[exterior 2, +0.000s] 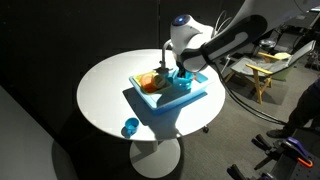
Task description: Remove the blue plate from the sink and put it on the table
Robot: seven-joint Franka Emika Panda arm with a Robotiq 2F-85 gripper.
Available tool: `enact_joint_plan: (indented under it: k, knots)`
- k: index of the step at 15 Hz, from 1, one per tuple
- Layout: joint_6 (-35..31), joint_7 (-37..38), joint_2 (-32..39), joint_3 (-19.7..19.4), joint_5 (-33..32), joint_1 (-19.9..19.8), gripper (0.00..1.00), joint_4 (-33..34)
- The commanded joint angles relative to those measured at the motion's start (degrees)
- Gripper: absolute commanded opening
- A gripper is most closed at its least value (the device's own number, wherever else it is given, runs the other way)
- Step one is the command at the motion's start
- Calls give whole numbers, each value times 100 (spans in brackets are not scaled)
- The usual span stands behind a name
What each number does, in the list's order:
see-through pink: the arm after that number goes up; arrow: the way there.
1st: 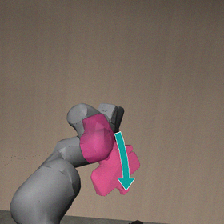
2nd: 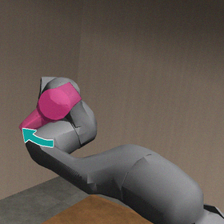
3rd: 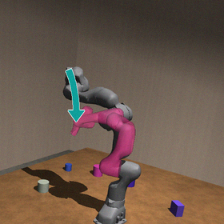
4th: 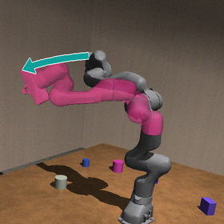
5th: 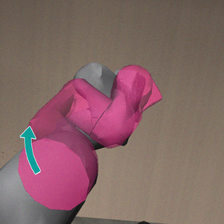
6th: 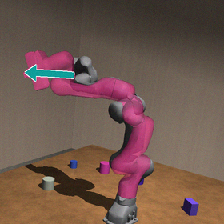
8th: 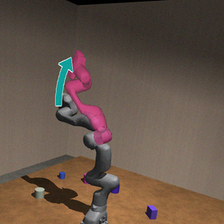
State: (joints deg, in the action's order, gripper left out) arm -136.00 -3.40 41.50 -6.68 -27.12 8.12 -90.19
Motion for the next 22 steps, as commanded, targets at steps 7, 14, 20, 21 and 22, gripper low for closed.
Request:
enact_joint_plan:
  k: [7,14,20,21,22]
  knots:
    - [65,318,-589,218,270,38,1,-535]
    - [140,608,-949,355,504,80,1,-911]
    - [255,898,-1231,456,769,123,1,-1235]
    - [269,934,-1271,479,815,124,1,-1278]
    - [276,970,-1318,497,854,129,1,-1331]
